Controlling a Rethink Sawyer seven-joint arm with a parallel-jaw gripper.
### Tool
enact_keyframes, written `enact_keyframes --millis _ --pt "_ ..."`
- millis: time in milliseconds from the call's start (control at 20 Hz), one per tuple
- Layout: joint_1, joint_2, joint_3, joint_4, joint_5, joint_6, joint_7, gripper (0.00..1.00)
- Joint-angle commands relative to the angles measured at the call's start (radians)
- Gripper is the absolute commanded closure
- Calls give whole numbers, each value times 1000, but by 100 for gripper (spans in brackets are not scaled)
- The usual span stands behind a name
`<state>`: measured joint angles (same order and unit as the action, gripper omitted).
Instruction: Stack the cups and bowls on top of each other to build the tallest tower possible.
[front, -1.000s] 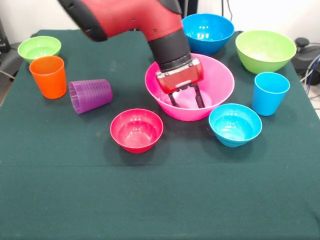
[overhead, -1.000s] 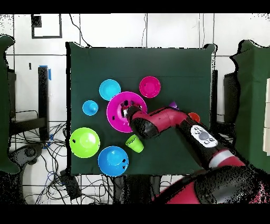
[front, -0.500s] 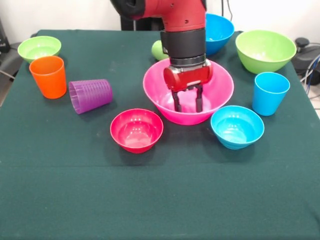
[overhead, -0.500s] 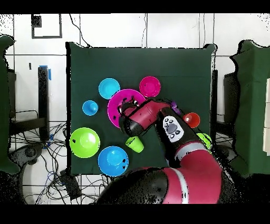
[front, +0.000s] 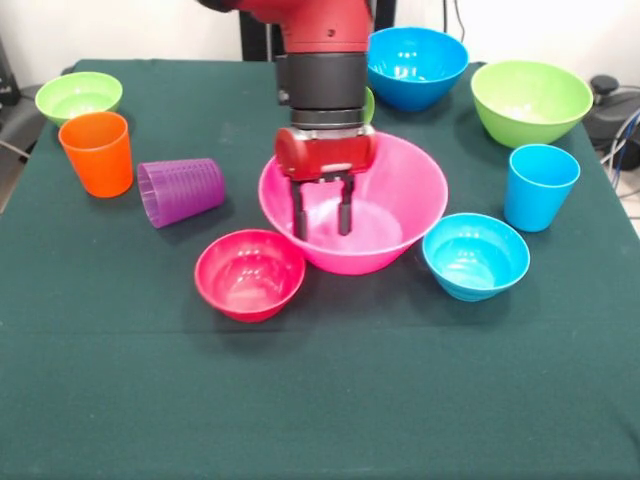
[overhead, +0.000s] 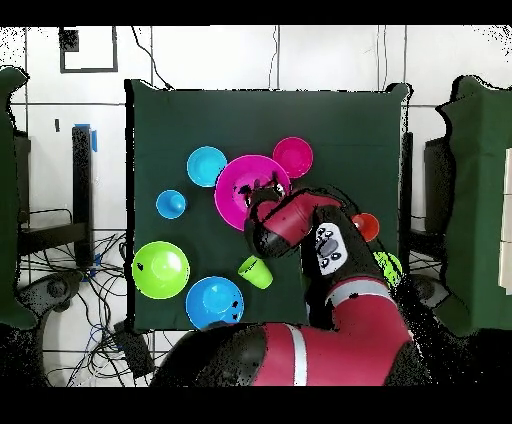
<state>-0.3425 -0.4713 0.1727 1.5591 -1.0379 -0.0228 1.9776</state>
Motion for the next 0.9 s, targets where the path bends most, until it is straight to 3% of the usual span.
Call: enact_keyframes --millis 50,200,300,550,750,800,850,900 --pt "-58 98 -32 -147 10 -82 82 0" --pt "-5 148 -122 -207 58 -194 57 0" --pt "1 169 -136 -229 75 -227 34 0" --pt "-21 196 -94 -262 55 -214 38 0" --pt "2 195 -123 -255 88 -220 50 0" --pt "-28 184 -76 -234 66 -184 66 0" --pt "-160 174 100 -168 23 -53 58 0" --pt "-318 207 289 -101 84 144 -73 0"
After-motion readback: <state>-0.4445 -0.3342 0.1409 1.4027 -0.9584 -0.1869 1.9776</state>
